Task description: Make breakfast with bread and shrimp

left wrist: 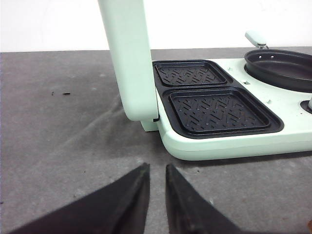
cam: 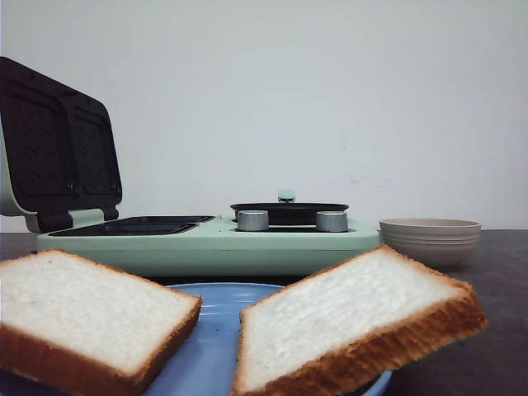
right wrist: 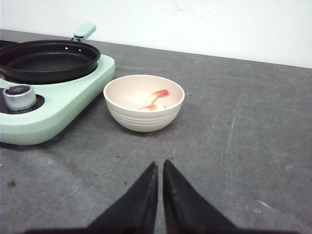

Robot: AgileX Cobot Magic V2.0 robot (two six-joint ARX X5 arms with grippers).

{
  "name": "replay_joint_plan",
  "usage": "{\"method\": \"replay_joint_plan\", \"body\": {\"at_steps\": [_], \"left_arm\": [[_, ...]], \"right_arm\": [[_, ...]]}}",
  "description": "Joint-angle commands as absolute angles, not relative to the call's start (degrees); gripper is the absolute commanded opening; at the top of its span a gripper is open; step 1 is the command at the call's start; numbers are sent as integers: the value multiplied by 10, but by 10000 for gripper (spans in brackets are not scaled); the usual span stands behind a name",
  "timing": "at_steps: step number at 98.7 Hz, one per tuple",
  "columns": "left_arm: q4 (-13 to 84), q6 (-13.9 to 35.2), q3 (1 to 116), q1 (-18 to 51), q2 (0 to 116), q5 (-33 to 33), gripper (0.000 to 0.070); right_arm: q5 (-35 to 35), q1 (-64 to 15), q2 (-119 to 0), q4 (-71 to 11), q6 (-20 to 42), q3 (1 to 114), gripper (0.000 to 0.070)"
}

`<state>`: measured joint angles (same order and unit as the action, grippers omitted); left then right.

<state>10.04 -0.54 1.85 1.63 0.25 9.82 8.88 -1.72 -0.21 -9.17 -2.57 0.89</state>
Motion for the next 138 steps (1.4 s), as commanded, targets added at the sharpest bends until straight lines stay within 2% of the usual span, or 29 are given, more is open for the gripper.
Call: {"method": "replay_joint_plan", "body": {"at_steps": [1, 111, 138], "left_arm": [[102, -6, 8, 16, 2, 102, 0], [102, -6, 8, 16, 2, 102, 0], [102, -6, 8, 16, 2, 102, 0]], "right_arm": [[90, -18, -2, -86, -18, 7, 9], [90, -18, -2, -85, -18, 7, 10], [90, -17, -2, -45, -15, 7, 10]]}}
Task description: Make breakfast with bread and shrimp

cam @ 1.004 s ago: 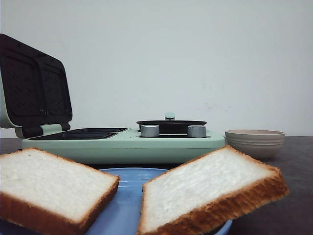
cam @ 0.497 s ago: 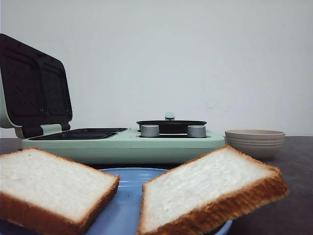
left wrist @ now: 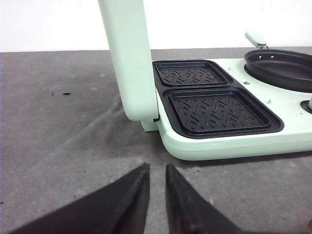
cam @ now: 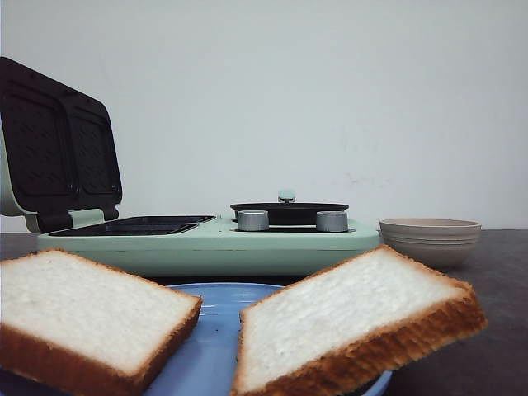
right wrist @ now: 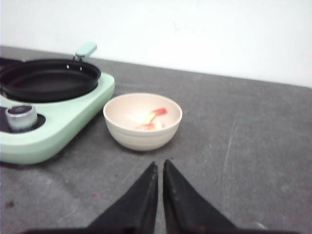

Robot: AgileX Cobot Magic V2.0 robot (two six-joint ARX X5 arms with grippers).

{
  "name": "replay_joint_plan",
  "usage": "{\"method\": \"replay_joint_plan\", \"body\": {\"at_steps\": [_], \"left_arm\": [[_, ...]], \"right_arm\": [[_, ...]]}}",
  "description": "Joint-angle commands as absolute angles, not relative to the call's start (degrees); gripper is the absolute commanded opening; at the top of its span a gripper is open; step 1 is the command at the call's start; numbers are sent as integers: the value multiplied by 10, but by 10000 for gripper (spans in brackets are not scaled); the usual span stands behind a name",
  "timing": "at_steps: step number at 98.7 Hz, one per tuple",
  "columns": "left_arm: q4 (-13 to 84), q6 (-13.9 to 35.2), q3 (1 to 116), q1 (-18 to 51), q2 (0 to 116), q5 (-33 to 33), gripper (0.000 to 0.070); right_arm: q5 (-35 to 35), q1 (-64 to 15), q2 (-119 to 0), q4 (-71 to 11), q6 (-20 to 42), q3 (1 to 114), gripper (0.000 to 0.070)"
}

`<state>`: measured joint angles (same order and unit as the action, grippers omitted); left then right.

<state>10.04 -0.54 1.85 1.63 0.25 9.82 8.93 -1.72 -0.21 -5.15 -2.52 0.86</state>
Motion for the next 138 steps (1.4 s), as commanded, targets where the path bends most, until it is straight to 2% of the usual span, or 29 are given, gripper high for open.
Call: {"method": "replay_joint_plan", "body": {"at_steps": [1, 15, 41, 57, 68, 79, 91, 102, 118, 119, 125, 138], "left_arm": [[102, -5, 8, 16, 2, 102, 0], [102, 7, 8, 16, 2, 106, 0], [102, 163, 8, 16, 2, 108, 0], [94, 238, 8, 16, 2, 104, 2], [92, 281, 19, 16, 2, 107, 3], [124, 282, 44, 16, 4, 121, 6], [183, 281, 86, 16, 18, 121, 8], [193, 281, 132, 16, 56, 125, 8], [207, 274, 223, 17, 155, 145, 9], [220, 249, 278, 17, 216, 158, 8], [229, 231, 313, 17, 252, 164, 8], [243, 228, 379, 17, 311, 166, 8]], "right_arm": [[90, -17, -2, -45, -15, 7, 10], [90, -17, -2, -47, -10, 7, 10], [90, -18, -2, -60, 76, 7, 9], [94, -18, -2, -58, 156, 8, 9], [124, -18, -2, -56, 195, 10, 9], [154, -18, -2, -66, 229, 25, 6], [146, -17, -5, -92, 240, 59, 5], [134, -17, -29, -108, 240, 92, 4], [135, -18, -105, -164, 241, 161, 4], [135, -17, -152, -205, 240, 210, 4], [135, -17, -183, -229, 235, 244, 4], [138, -18, -243, -268, 232, 319, 5]]}}
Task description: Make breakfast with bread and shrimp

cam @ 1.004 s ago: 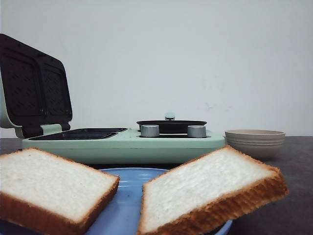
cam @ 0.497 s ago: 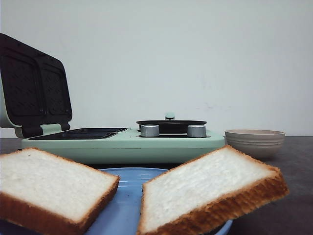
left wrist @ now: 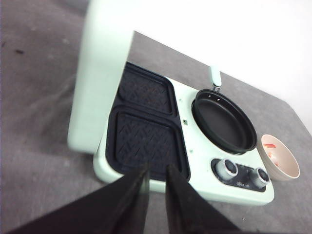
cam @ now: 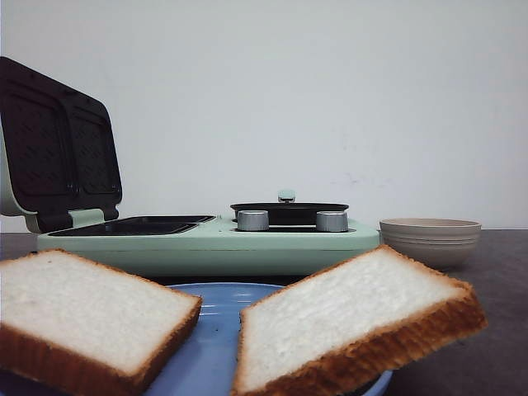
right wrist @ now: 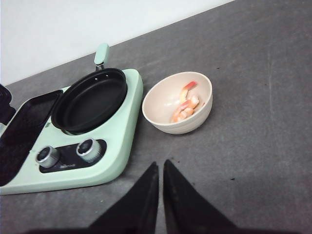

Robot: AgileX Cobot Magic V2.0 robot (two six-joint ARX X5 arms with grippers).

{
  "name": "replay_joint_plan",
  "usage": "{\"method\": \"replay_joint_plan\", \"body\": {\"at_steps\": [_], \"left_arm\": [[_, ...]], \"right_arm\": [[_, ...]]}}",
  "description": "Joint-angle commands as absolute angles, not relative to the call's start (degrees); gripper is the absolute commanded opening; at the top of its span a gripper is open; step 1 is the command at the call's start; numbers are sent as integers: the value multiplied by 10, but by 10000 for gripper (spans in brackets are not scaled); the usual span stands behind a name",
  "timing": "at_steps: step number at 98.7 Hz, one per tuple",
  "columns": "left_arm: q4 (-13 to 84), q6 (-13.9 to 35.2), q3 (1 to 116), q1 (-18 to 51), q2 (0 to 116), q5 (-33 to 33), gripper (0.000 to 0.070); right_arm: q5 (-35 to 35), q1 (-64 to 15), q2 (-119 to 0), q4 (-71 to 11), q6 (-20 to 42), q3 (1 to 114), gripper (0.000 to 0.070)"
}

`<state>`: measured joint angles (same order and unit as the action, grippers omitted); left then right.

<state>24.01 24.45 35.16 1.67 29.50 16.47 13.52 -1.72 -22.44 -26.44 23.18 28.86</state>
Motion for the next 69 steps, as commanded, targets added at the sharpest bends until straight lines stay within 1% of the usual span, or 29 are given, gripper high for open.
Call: {"method": "replay_joint_plan", "body": {"at_steps": [1, 16, 26, 34, 38, 41, 43, 47, 50, 53, 55, 58, 61, 69], "left_arm": [[244, 228, 382, 17, 314, 166, 8], [266, 228, 408, 17, 326, 166, 9], [282, 228, 408, 17, 325, 172, 13], [308, 228, 408, 17, 325, 194, 46], [322, 227, 408, 17, 326, 210, 91], [332, 227, 408, 17, 326, 221, 142], [337, 226, 408, 17, 327, 227, 178], [346, 222, 408, 18, 331, 241, 247], [353, 217, 408, 18, 333, 254, 286], [360, 214, 408, 18, 335, 267, 317], [364, 211, 408, 19, 337, 273, 330], [372, 210, 408, 19, 341, 283, 342], [382, 207, 408, 19, 345, 290, 357], [415, 195, 408, 19, 357, 309, 358]], "right_arm": [[138, -17, -245, -267, 232, 323, 5], [142, -18, -255, -259, 232, 360, 5], [180, -18, -252, -261, 224, 366, 4], [222, -18, -254, -268, 217, 369, 6], [240, -18, -259, -273, 216, 369, 11], [252, -18, -265, -276, 216, 369, 40], [259, -18, -269, -277, 216, 369, 77], [273, -18, -276, -280, 216, 369, 178], [283, -18, -282, -280, 216, 369, 262], [293, -18, -289, -280, 217, 369, 338], [300, -18, -293, -280, 217, 369, 374], [309, -18, -300, -280, 217, 369, 395], [320, -18, -307, -280, 216, 369, 393], [349, -18, -325, -279, 216, 369, 393]]}}
